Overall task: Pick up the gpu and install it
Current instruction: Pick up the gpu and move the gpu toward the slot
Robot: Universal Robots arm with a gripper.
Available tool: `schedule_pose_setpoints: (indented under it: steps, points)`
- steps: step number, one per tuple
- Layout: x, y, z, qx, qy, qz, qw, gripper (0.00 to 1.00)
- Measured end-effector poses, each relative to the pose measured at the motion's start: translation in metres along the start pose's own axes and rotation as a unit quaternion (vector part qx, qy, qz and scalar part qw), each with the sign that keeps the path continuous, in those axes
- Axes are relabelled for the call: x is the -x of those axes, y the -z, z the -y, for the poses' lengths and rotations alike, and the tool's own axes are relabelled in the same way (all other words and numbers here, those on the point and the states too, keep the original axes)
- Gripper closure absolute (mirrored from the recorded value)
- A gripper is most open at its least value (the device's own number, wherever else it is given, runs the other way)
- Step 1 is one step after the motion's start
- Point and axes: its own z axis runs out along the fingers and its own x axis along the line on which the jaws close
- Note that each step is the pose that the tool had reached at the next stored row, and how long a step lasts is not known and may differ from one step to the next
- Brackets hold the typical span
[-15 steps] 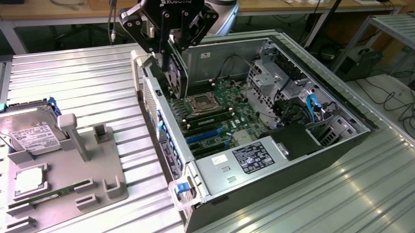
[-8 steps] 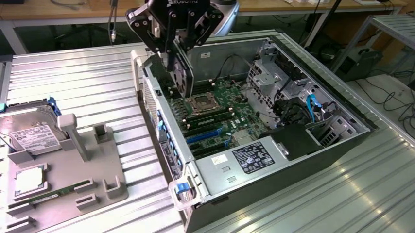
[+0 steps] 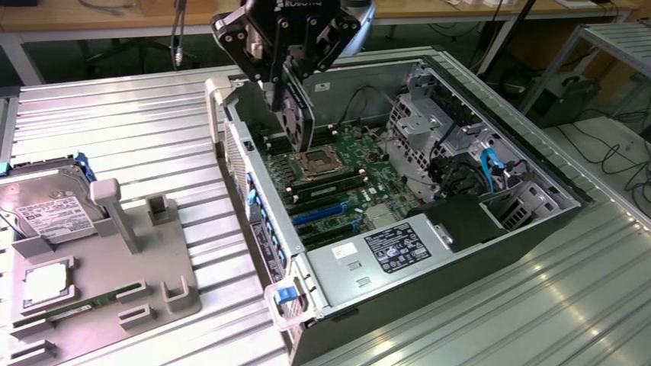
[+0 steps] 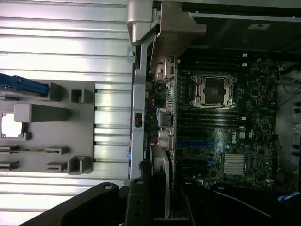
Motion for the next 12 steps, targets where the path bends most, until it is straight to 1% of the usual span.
schedule_pose_setpoints:
  steps: [12]
  points:
    - [0.012,-0.0011,0.0005,-0.0001,0.000,0.0000,1.0000,0.72]
